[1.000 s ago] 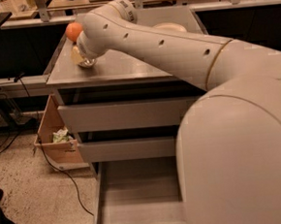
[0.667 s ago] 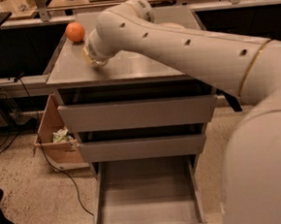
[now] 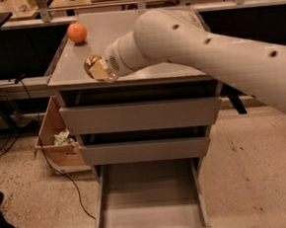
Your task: Place orange can into bottom drawer
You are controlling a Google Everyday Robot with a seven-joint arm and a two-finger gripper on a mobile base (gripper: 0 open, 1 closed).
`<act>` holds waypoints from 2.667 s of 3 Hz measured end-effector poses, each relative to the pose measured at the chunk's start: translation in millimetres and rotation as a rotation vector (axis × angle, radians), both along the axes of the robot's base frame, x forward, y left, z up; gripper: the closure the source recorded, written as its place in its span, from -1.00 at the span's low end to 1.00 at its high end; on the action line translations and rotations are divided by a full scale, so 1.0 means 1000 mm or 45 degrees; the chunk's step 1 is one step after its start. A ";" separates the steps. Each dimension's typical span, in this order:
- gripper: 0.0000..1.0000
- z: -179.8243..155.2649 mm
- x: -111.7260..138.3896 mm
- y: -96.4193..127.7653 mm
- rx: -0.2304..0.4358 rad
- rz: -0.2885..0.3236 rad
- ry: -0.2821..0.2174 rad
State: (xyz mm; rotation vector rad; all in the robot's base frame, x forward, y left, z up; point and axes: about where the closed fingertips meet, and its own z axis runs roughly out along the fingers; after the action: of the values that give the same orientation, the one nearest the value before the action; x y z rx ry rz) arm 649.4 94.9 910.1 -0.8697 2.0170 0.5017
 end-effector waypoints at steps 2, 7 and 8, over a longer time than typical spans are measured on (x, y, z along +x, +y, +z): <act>1.00 -0.010 -0.097 0.002 0.212 0.256 0.116; 1.00 -0.133 -0.112 -0.079 -0.051 0.480 0.116; 1.00 -0.168 -0.112 -0.107 -0.038 0.528 0.124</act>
Offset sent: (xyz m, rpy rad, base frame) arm -0.1400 -0.1585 -0.0089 0.2098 -0.0306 0.2068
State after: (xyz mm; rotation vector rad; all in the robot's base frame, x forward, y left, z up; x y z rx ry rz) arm 537.0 -12.0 741.9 -1.3145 1.9368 0.7563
